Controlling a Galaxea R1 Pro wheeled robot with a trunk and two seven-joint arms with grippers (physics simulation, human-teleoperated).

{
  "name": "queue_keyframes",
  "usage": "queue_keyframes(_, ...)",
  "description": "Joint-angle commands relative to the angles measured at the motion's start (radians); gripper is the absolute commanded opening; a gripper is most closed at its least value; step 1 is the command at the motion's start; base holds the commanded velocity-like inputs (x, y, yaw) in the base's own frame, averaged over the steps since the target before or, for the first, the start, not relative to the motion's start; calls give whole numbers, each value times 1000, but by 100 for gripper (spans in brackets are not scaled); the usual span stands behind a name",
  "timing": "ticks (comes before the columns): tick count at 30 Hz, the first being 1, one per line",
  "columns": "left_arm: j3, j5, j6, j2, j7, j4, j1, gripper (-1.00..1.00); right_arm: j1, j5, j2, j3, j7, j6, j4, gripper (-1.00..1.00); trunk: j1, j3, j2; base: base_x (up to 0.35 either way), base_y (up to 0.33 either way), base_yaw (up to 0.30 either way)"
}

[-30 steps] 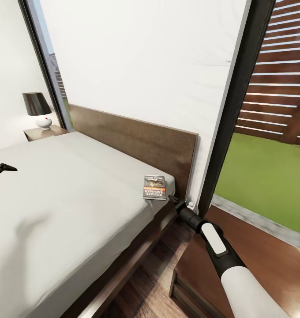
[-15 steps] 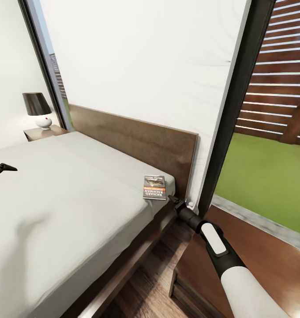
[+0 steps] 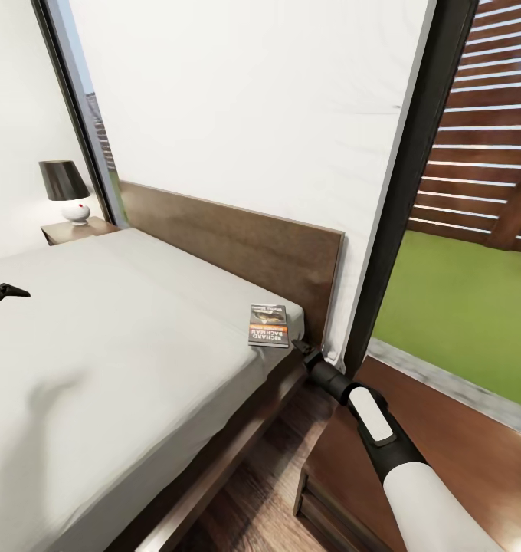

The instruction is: In the bedroom, move the book from the bed onto either nightstand, and place the two sandals side by side next to the bed.

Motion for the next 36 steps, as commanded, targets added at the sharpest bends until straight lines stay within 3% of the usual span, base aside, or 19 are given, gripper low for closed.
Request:
queue_keyframes(1, -8, -4, 0, 1, -9, 0, -1, 100, -1, -6, 1, -3, -3, 7, 0, 100, 0, -1, 0, 0, 0, 0)
queue_keyframes(36, -8, -5, 0, 1, -9, 0, -1, 100, -1, -9, 2, -3, -16, 7, 0, 100, 0, -1, 0, 0, 0, 0)
